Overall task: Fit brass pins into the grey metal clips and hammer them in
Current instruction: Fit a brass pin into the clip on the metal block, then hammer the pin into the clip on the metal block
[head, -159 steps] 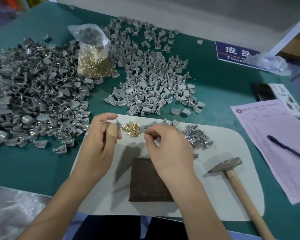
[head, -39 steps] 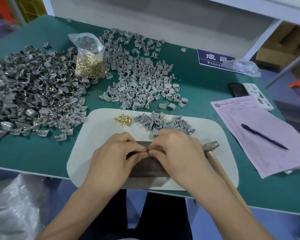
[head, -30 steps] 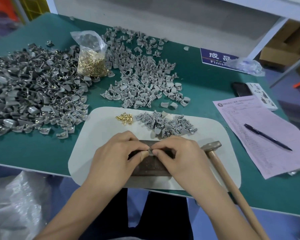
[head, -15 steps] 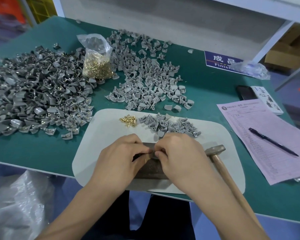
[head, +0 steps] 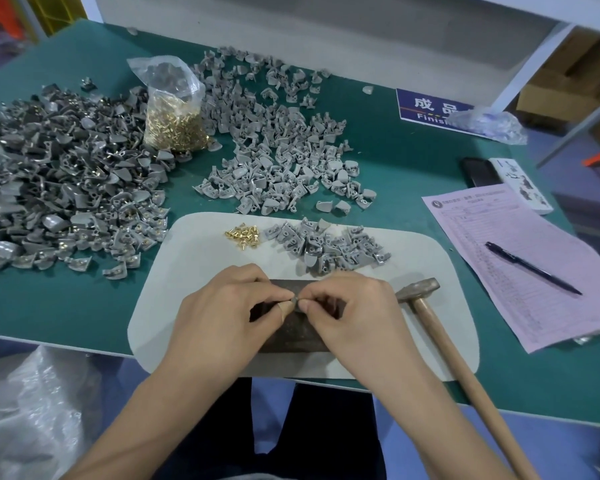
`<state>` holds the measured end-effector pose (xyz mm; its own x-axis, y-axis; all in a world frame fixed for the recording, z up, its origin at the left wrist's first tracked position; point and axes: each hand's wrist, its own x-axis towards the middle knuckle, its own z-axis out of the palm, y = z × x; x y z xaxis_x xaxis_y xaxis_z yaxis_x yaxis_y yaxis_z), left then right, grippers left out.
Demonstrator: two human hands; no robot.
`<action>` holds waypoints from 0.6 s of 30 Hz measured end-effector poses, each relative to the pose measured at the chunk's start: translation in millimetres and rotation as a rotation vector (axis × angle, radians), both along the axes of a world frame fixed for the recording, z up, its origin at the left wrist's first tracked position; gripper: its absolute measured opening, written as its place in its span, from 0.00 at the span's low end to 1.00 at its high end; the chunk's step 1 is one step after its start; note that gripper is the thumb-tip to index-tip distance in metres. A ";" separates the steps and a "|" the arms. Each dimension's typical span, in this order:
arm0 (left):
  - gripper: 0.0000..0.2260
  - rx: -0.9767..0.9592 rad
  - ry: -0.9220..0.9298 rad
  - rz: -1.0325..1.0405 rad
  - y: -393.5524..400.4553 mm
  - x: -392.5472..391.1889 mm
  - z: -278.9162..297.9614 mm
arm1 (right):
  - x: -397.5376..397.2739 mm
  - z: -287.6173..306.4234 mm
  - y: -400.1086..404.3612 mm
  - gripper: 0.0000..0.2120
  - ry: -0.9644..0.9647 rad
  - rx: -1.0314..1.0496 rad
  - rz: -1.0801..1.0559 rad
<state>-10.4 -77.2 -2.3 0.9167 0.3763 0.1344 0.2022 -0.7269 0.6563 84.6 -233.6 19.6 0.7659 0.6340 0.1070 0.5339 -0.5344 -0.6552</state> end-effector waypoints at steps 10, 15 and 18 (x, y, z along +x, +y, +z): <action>0.02 -0.006 -0.001 -0.027 0.2 -0.3 -0.5 | 6.1 -10.6 -24.9 0.04 0.038 0.174 -0.146; 0.01 -0.008 -0.002 -0.025 -2.2 -0.1 -2.2 | 25.4 -32.3 -84.8 0.19 -0.093 -0.348 -0.705; 0.01 -0.002 -0.003 -0.028 -2.2 -1.0 -3.0 | 29.6 -35.8 -103.7 0.19 0.055 -0.452 -0.623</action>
